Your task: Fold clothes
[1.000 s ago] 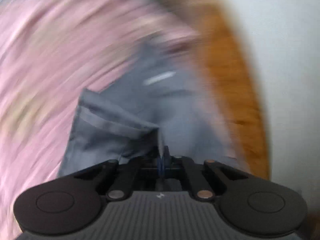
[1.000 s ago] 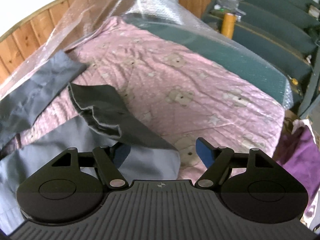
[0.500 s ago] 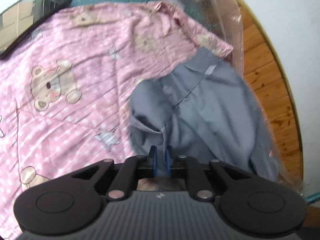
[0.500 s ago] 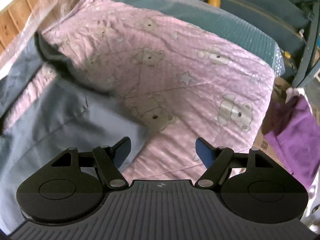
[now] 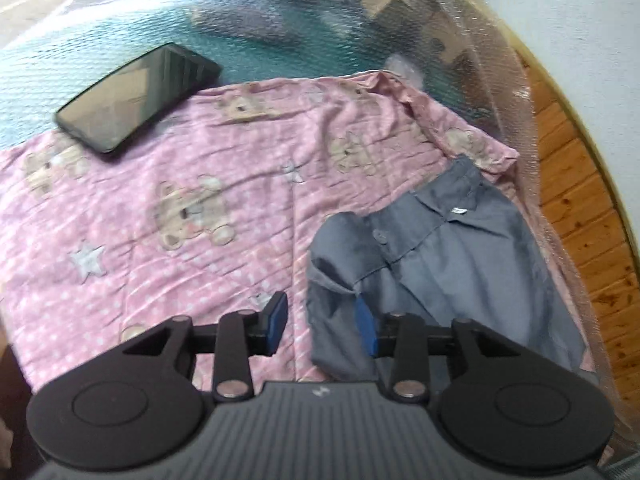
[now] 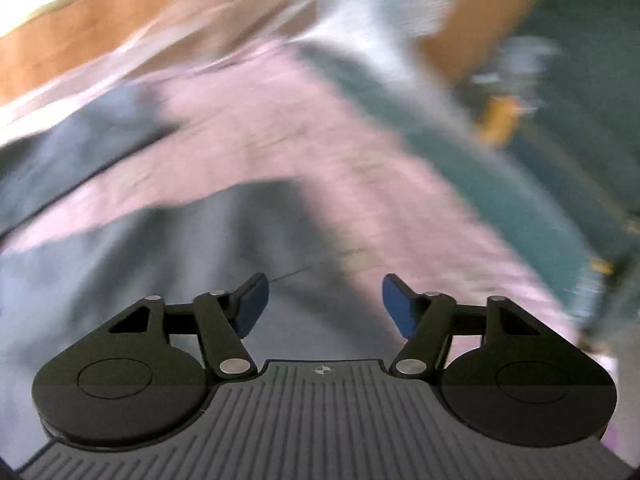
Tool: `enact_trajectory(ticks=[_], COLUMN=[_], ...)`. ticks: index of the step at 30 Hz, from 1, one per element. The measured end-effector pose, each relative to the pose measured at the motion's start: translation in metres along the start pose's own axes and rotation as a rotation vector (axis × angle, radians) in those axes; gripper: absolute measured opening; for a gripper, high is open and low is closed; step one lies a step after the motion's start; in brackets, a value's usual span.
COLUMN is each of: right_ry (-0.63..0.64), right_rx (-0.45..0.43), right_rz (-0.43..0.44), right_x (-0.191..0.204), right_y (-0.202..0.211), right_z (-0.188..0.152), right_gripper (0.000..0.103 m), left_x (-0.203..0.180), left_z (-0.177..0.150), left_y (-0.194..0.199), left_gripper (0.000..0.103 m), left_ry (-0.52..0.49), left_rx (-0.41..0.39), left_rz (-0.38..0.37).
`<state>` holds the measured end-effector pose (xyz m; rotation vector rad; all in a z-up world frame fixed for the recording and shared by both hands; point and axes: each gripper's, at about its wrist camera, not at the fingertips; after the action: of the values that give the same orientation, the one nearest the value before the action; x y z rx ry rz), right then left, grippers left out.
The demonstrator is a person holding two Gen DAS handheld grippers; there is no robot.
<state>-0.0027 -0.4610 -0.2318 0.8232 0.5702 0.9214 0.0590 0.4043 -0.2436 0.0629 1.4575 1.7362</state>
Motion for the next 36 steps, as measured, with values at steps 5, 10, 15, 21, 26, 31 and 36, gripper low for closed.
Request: enact_trajectory(ticks=[5,10,15,21,26,31,36], right_ry=[-0.083,-0.142,-0.360,-0.400,-0.343,-0.289,-0.319], right_rx=[0.151,0.066,0.104,0.118,0.132,-0.070,-0.122], right_rz=[0.022,0.152,0.612,0.636,0.676,0.803,0.713], right_x=[-0.032,-0.033,0.014,0.090,0.129,0.090,-0.019], right_y=[-0.052,-0.040,-0.104,-0.198,-0.207,-0.082,0.036], right_z=[-0.010,0.045,0.121,0.173,0.201,0.213,0.146], right_gripper=[0.056,0.062,0.078,0.076,0.000,0.000,0.000], left_x=[-0.015,-0.036,-0.076,-0.129,-0.140,-0.137,-0.151], left_z=[-0.017,-0.052,-0.092,-0.136,-0.159,-0.156,-0.133], left_y=[0.022,0.032,0.028,0.049,0.049,0.040,0.009], left_gripper=[0.037,0.039,0.039,0.043,0.043,0.043,0.050], left_ry=[0.003,-0.006,-0.046,-0.163,-0.177,-0.085,-0.038], left_rx=[-0.018,0.005,0.058,0.076,0.094,0.078,0.087], left_rz=[0.008,0.014,0.001,-0.053,-0.052,-0.082,-0.150])
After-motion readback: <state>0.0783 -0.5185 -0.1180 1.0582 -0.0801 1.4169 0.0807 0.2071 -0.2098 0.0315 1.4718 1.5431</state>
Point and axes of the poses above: each gripper's, at about its wrist camera, not at the fingertips, and y roughly against the way its jaws point, x to its left, z to its top, and after that the axes turned 5 degrees about x, right-handed
